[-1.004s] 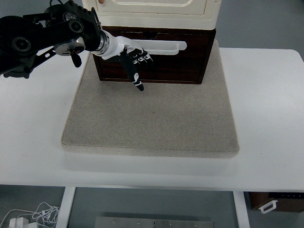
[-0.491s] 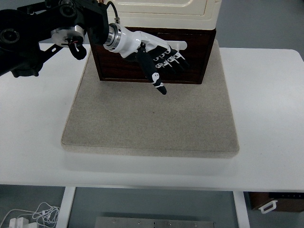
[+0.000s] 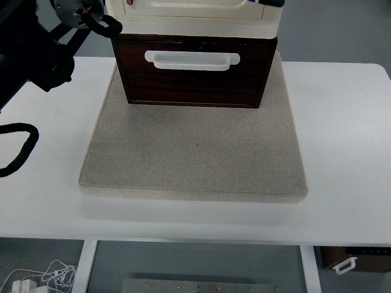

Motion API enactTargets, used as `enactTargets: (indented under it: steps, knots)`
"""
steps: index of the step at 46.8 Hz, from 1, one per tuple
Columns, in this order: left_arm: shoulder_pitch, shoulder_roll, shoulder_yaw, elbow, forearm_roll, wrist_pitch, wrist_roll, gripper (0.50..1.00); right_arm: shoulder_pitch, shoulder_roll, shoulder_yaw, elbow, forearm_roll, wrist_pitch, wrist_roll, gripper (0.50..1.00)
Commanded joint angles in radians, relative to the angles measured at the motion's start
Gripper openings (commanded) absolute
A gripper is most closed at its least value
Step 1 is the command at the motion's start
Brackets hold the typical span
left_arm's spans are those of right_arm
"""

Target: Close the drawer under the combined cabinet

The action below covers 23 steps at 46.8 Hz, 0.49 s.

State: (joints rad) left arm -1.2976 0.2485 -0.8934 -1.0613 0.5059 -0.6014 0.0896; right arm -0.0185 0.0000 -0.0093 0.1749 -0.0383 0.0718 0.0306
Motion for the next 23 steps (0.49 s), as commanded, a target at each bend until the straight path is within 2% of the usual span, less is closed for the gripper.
enactTargets:
  steps: [1, 6, 15, 23]
  knots:
    - [0.000, 0.000, -0.064, 0.010, -0.012, 0.000, -0.053, 0.999, 0.002, 0.000, 0.000, 0.000, 0.000, 0.000, 0.000, 0.952]
    - [0.000, 0.000, -0.162, 0.030, -0.033, 0.005, -0.080, 0.999, 0.000, 0.000, 0.000, 0.000, 0.000, 0.000, 0.000, 0.952]
    - [-0.025, 0.009, -0.361, 0.060, -0.127, 0.035, -0.080, 0.999, 0.000, 0.000, 0.000, 0.000, 0.000, 0.000, 0.000, 0.952]
    - [-0.083, 0.028, -0.449, 0.211, -0.139, 0.086, -0.082, 0.999, 0.000, 0.000, 0.008, 0.000, 0.000, -0.001, 0.000, 0.952]
